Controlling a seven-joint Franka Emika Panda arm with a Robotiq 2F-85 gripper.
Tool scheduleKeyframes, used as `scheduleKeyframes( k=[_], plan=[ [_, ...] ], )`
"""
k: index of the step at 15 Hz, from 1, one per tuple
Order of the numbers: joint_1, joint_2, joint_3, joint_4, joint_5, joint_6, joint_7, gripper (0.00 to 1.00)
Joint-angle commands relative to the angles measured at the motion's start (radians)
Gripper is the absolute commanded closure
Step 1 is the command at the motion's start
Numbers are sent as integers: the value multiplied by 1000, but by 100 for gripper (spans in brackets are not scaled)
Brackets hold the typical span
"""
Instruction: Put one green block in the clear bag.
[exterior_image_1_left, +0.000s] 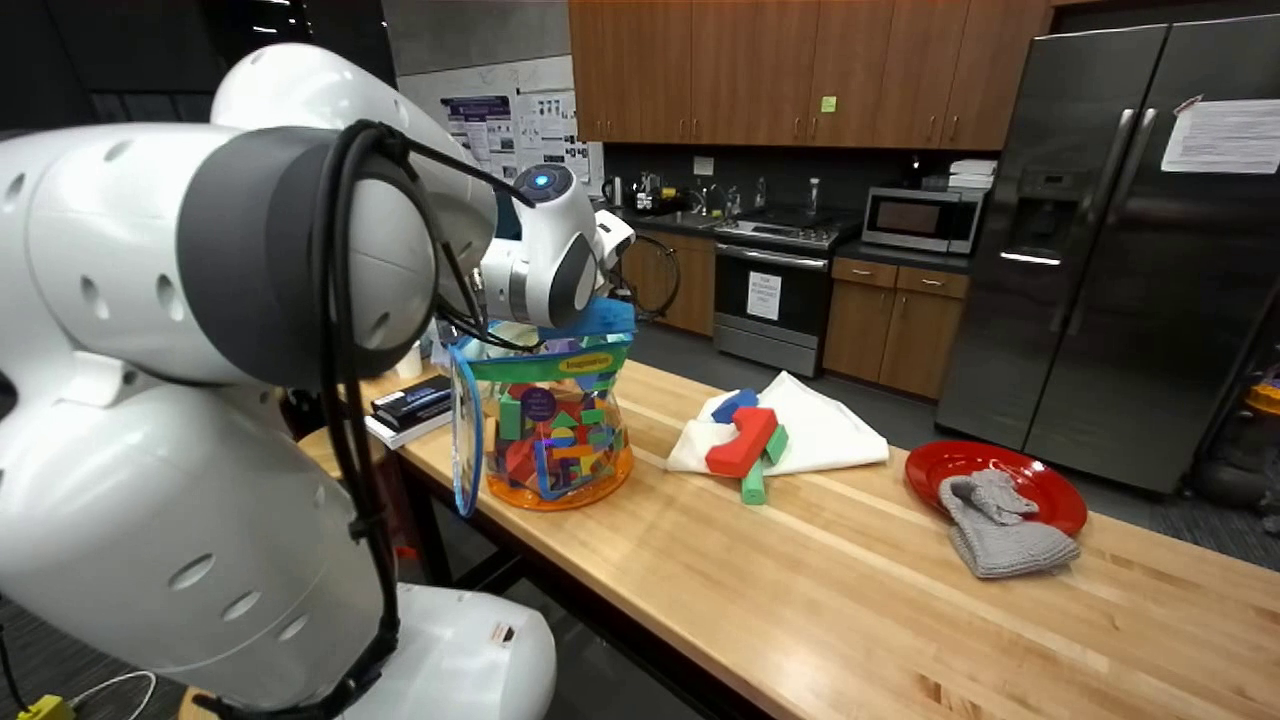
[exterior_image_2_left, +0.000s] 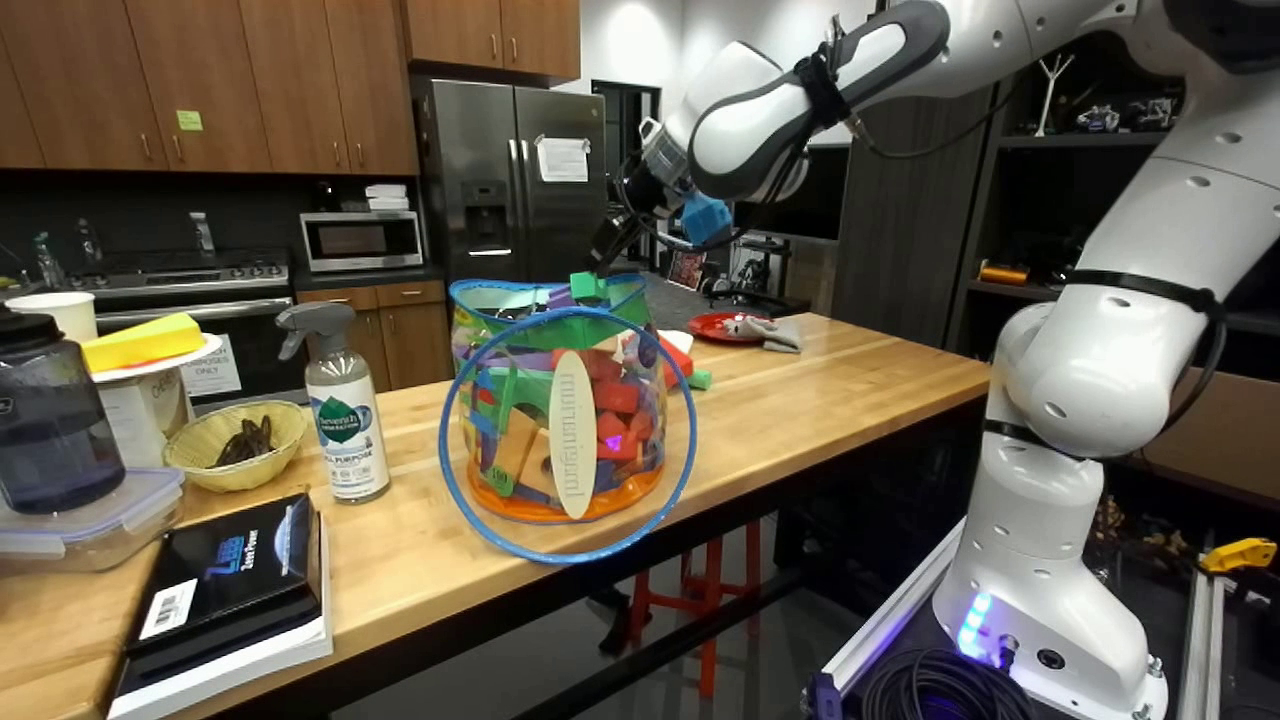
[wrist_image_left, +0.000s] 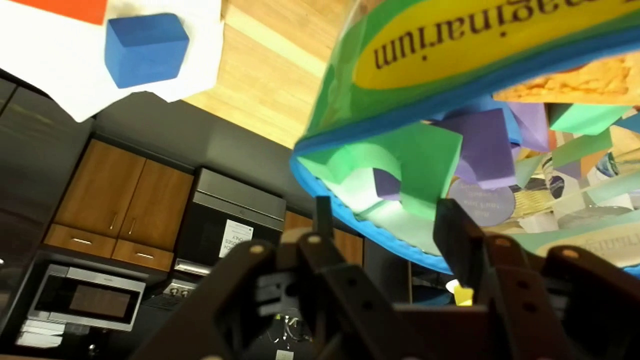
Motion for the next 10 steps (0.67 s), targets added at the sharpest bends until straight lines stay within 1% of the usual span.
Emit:
scheduleKeyframes(
  k=[1,3,4,8,9,10],
  plan=[
    [-65,6,45,5,-11,0,2,12],
    [-105,10,67,5,-24,20,32,2],
    [-124,12,76,5,-23,39,50,0],
    [-201,14,103,9,-16,133,154,0],
    [-231,13,113,6,-24,152,187,0],
    [-279,15,135,6,-44,169,234,0]
  ],
)
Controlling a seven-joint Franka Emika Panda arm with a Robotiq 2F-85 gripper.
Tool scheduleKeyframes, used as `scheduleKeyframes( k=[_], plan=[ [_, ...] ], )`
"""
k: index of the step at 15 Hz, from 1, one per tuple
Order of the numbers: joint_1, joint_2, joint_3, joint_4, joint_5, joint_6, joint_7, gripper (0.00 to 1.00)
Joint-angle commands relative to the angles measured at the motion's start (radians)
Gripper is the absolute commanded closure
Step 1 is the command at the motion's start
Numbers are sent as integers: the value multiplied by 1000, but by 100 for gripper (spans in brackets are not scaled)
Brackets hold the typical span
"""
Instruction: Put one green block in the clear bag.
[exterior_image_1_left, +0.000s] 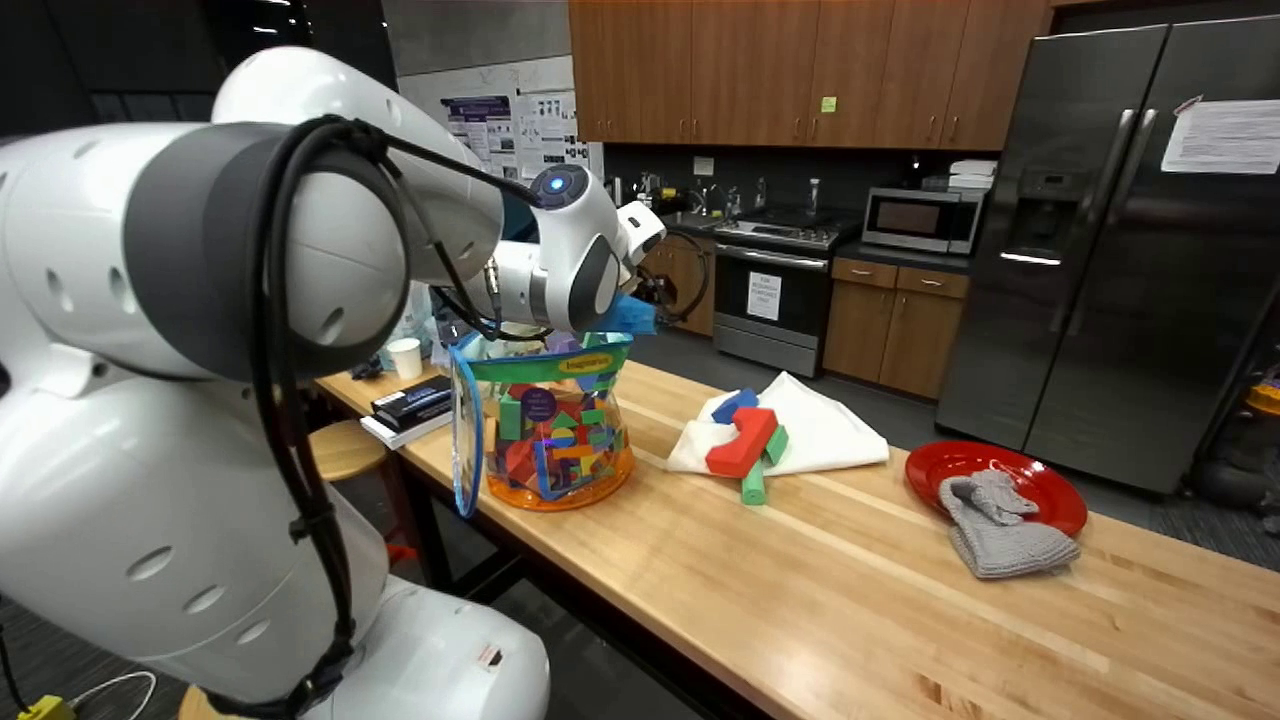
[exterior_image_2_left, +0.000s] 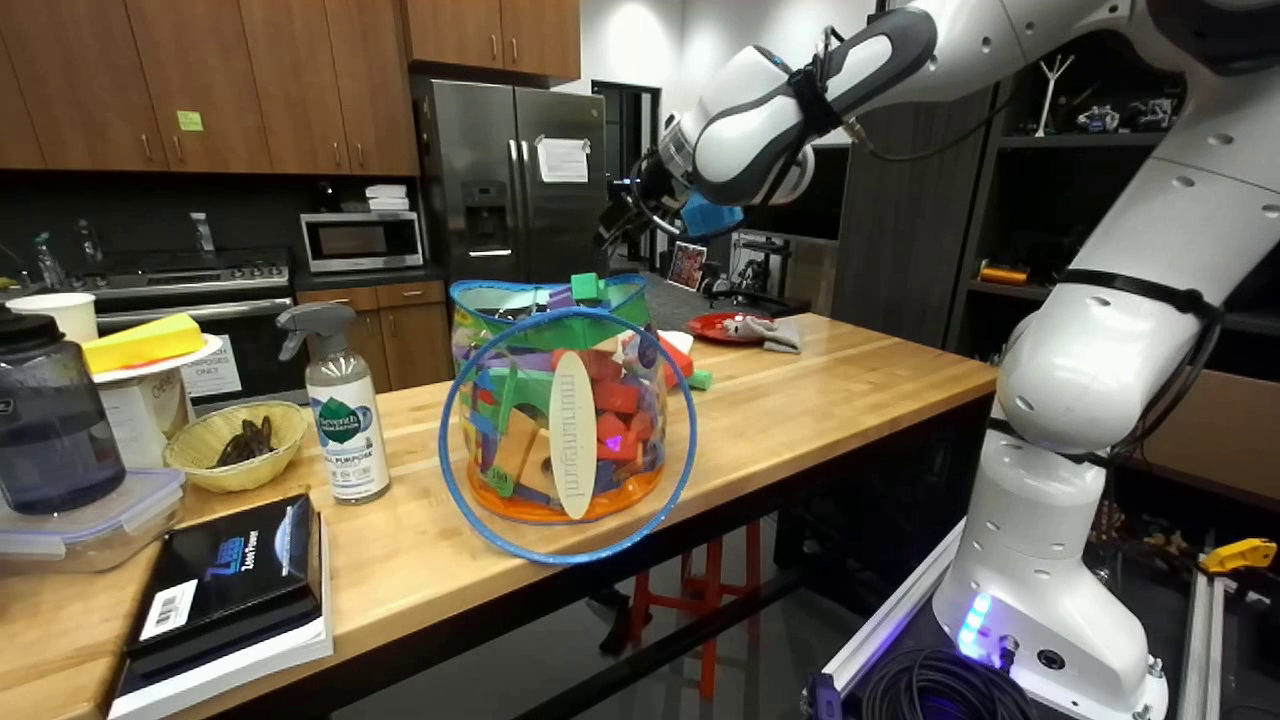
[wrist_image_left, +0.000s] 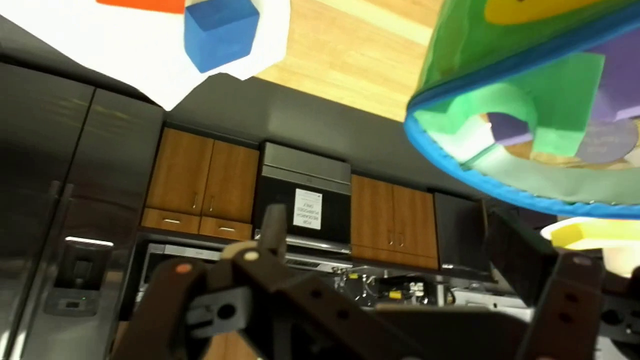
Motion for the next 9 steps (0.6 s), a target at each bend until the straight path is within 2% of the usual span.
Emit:
scheduleKeyframes(
  k=[1,6,9],
  plan=[
    [-146,5,68,3,-55,62,146,0],
    [-443,21,187,-1,-185,78,363,0],
    [-638,14,280,7,-318,12,467,0]
  ],
)
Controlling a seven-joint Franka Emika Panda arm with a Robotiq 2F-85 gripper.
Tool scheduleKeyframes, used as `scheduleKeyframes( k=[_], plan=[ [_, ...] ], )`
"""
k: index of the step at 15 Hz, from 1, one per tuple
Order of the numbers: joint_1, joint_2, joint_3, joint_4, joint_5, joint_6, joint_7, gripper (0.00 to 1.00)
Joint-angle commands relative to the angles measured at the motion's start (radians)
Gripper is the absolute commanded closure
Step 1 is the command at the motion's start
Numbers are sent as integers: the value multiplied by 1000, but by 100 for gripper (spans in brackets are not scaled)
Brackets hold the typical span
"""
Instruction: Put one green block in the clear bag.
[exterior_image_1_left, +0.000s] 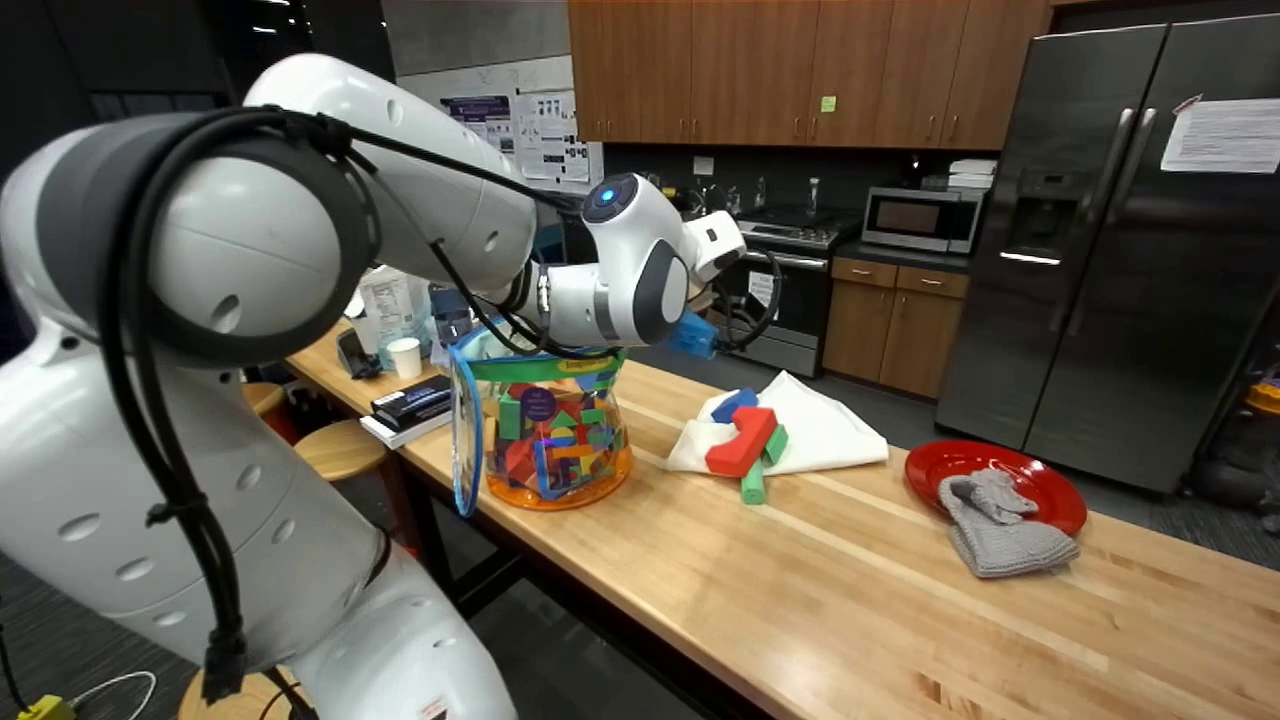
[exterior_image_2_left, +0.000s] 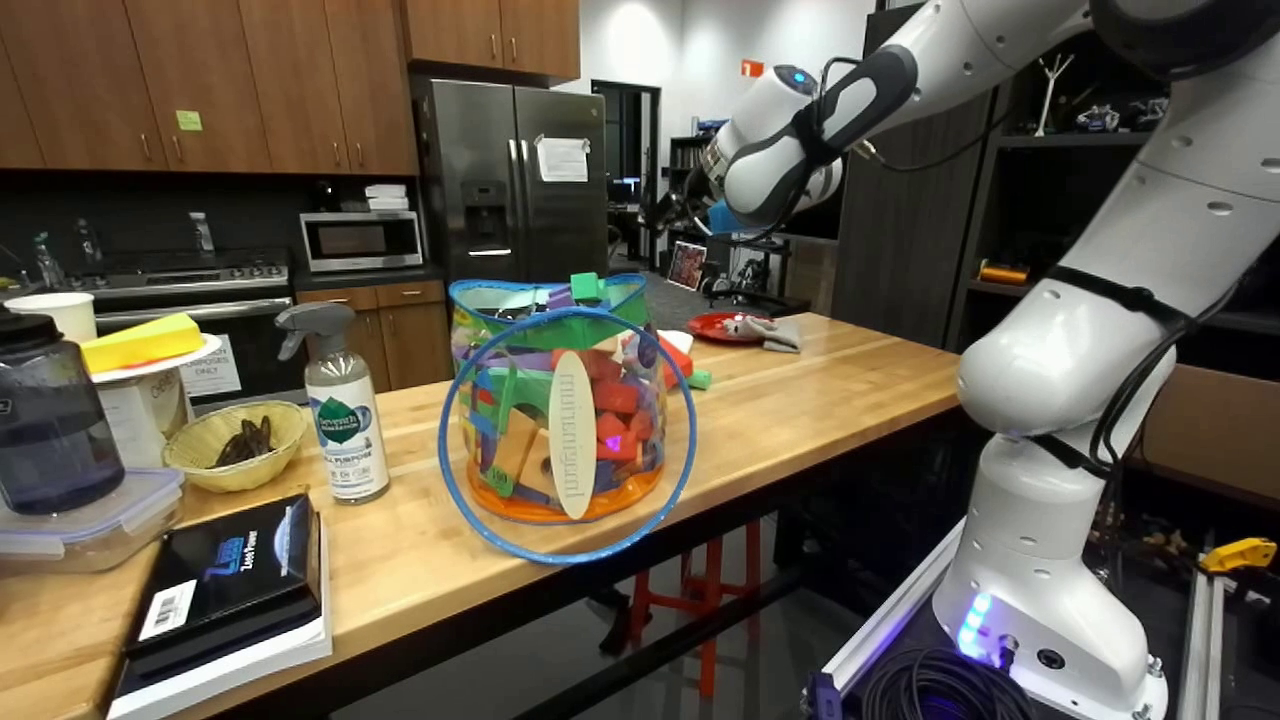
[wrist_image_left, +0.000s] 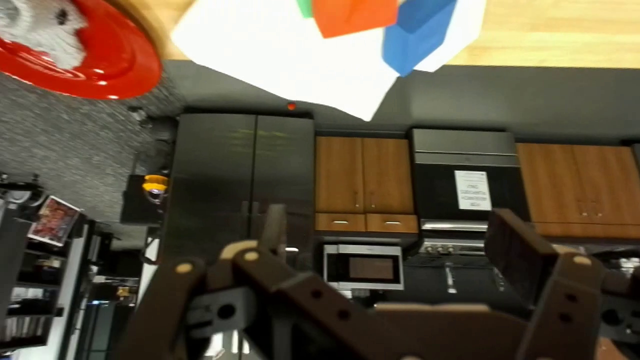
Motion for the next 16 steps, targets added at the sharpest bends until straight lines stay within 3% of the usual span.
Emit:
scheduleKeyframes(
  k=[1,4,8,9,11,16],
  plan=[
    [-215,-7,116,15,-145,-70,128,0],
    [-343,-10,186,37,-266,-175,197,0],
    [-408,27,238,87,-357,-338,220,0],
    [-344,50,177,104,-420,-390,247,0],
    [-299,88,142,130,-475,-485,246,0],
    [-79,198,-39,191,-466,-677,145,0]
  ],
)
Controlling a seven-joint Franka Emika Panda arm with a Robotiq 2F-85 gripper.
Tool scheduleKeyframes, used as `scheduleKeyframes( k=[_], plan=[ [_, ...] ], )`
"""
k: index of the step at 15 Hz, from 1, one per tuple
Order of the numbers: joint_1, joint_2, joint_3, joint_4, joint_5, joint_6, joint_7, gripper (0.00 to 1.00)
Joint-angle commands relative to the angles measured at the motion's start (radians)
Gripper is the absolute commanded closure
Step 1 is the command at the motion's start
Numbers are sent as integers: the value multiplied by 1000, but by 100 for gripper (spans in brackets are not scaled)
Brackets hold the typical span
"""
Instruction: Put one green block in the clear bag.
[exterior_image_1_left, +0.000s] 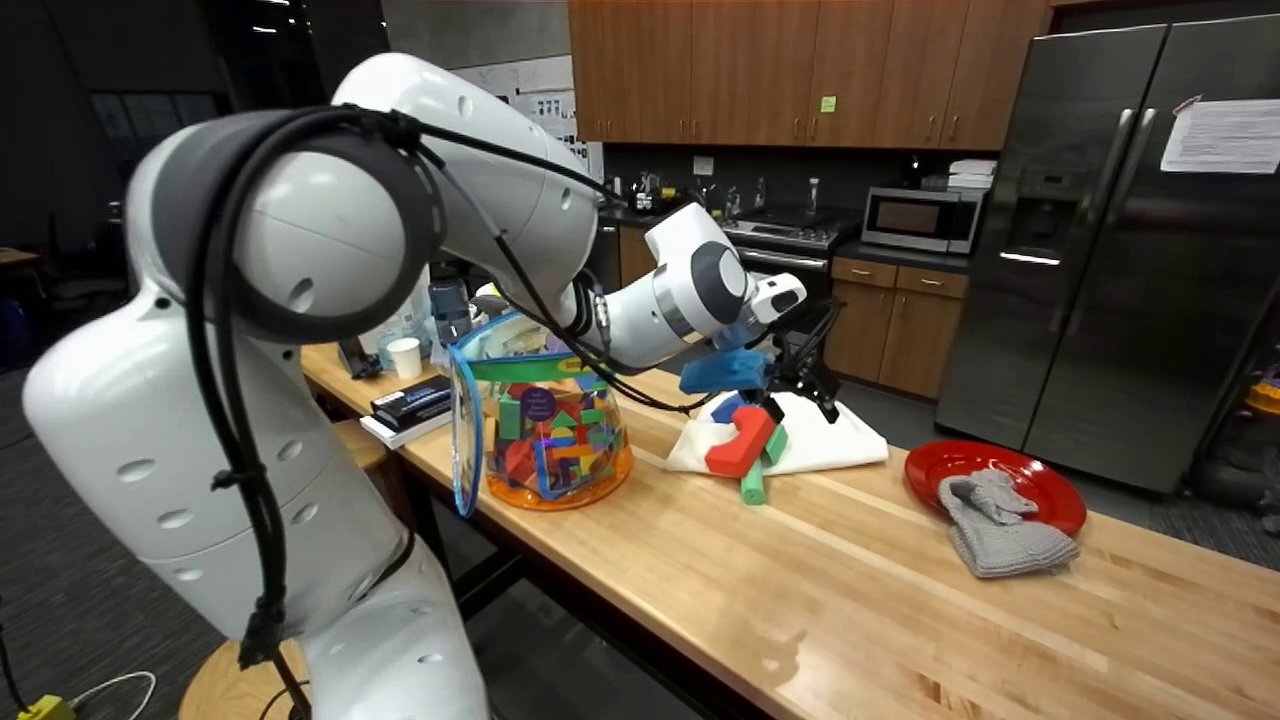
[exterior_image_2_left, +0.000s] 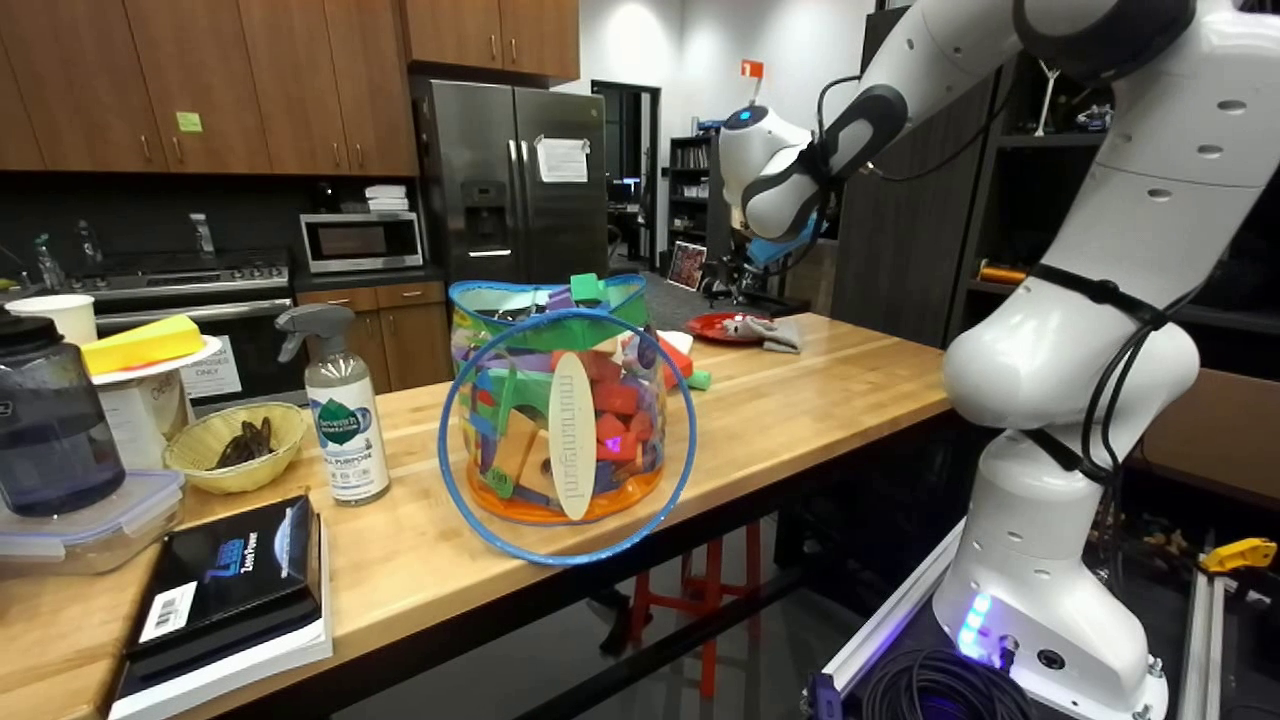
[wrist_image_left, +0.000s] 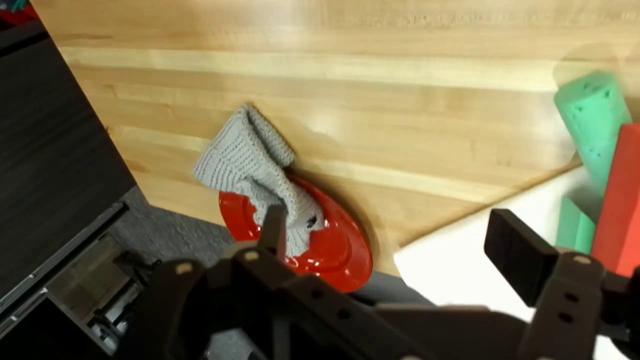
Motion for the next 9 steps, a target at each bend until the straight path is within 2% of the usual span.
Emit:
scheduleKeyframes(
  k=[1,5,9],
  plan=[
    [156,97,-138,74,16,-118,-89,0],
    [266,156,-239,114,119,-176,-197,0],
    [324,190,-292,142,299,-204,-280,0]
  ],
)
